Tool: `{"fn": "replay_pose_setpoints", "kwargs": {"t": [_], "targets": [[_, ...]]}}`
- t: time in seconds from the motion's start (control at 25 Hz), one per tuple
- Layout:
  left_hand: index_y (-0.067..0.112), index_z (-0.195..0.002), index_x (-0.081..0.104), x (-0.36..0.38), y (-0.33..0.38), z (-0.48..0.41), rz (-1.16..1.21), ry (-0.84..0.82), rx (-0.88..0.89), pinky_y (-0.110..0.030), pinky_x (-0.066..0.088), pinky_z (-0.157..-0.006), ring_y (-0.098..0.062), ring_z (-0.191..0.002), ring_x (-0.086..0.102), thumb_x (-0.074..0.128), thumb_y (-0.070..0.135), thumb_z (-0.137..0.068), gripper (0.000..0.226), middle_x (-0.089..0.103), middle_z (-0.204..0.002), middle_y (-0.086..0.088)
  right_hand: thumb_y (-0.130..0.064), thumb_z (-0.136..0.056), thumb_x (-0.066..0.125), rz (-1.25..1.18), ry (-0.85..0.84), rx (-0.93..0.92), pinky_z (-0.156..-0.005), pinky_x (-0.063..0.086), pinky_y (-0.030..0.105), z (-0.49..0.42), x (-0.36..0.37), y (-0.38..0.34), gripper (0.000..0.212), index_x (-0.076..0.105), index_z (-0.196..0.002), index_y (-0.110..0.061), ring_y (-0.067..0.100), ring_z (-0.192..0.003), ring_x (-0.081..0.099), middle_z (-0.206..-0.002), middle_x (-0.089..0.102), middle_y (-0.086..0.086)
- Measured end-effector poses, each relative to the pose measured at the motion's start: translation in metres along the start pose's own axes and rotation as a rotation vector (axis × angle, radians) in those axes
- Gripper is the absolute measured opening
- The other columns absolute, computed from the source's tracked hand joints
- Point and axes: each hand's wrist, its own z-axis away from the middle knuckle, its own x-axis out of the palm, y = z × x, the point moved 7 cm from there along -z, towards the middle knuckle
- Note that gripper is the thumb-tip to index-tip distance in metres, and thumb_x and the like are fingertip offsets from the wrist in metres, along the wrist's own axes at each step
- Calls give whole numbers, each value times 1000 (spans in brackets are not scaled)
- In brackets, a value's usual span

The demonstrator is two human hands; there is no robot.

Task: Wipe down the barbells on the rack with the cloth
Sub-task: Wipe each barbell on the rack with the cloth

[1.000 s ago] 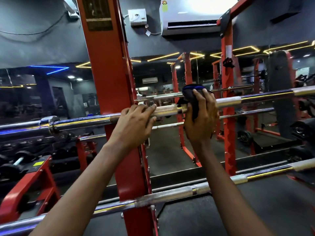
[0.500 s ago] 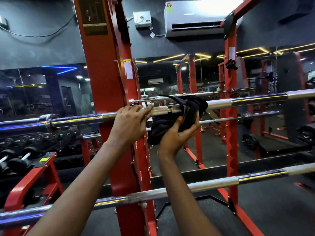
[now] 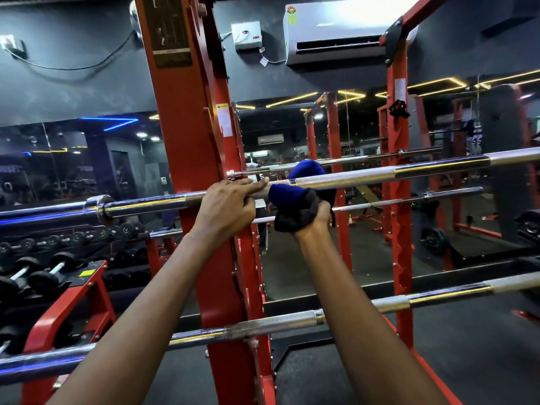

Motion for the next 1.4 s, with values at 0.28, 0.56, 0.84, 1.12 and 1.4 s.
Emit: {"fn": "replay_pose_setpoints", "kwargs": {"t": [0.28, 0.56, 0.84, 1.12, 1.4], "targets": [[32, -135, 64, -4, 18, -15, -30, -12, 4, -29, 46, -70, -22, -101, 69, 51, 33, -100, 38, 73, -121, 2, -10, -102, 57, 167, 252, -367, -61, 53, 14, 34, -34, -30, 30, 59, -132, -5, 9, -74, 69, -97, 69, 4], [34, -148, 49, 33, 35, -32, -45, -36, 97, -42, 52, -91, -25, -116, 65, 35, 43, -106, 45, 66, -133, -1, 2, -96, 63, 934, 249, -1183, -118, 35, 17, 58, -37, -71, 50, 56, -145, -4, 25, -143, 41, -150, 40, 16], [35, -143, 51, 51, 30, -23, -213, 137, 160, -41, 39, -88, -26, -117, 63, 41, 40, -104, 41, 63, -138, -4, -8, -95, 62, 1457, -17, -1514, -121, 33, 55, 45, -14, -89, 51, 58, -146, -12, 34, -149, 33, -155, 42, 11], [40, -146, 49, 50, 34, -23, -224, 122, 123, -41, 39, -89, -23, -109, 64, 39, 41, -101, 45, 68, -125, 3, -16, -92, 61, 1416, 168, -1286, -117, 38, 57, 21, 1, -178, 48, 59, -140, -13, 24, -139, 46, -148, 50, 7], [25, -127, 58, 54, 55, -44, -230, 8, 55, -46, 39, -95, -31, -103, 62, 18, 43, -94, 54, 70, -111, -8, -18, -99, 59, 1611, -81, -1334, -114, 41, 53, 32, 1, -154, 41, 50, -138, -14, 19, -123, 55, -134, 60, 4]]}}
